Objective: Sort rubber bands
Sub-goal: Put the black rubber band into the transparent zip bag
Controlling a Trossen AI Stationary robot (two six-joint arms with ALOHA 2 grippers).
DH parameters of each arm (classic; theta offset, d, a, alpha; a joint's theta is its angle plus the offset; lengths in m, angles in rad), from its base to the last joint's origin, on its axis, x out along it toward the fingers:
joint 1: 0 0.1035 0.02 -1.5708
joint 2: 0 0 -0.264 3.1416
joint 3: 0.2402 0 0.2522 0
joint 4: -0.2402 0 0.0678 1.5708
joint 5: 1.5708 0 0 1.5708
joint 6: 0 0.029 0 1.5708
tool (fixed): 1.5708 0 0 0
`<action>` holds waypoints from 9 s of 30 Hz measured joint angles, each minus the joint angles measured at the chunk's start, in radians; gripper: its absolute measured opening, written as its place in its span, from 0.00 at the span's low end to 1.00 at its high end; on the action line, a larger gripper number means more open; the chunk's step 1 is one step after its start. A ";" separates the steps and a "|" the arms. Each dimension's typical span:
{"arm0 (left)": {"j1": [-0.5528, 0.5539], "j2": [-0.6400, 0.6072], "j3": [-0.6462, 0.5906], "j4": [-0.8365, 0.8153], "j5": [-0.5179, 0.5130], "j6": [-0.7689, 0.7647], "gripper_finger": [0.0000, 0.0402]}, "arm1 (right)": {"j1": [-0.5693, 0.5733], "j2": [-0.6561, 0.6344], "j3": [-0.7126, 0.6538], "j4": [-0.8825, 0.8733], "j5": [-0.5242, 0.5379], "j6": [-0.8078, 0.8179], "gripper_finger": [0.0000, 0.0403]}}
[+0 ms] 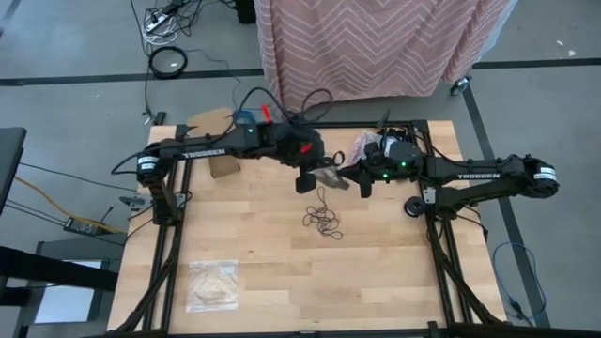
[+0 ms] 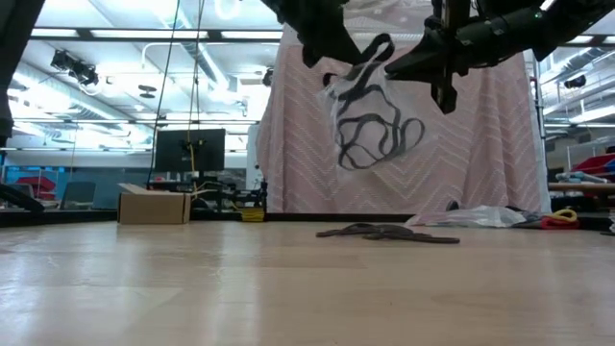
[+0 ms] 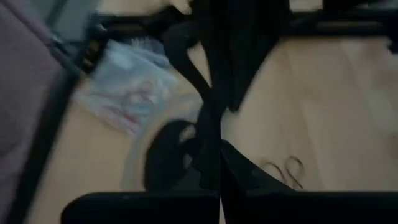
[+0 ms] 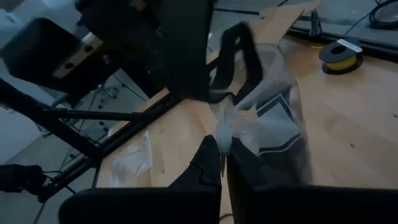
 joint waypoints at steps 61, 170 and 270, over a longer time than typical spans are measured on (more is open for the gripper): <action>0.173 0.110 0.265 -0.295 0.347 -0.004 0.07 | -0.064 0.128 0.087 -0.120 -0.073 0.010 0.00; 0.210 -0.186 -0.244 0.239 0.119 -0.165 0.00 | -0.135 0.114 0.089 0.083 -0.115 -0.024 0.00; 0.217 0.053 0.514 -0.447 0.069 0.054 0.10 | -0.262 0.116 0.089 0.363 -0.361 0.125 0.00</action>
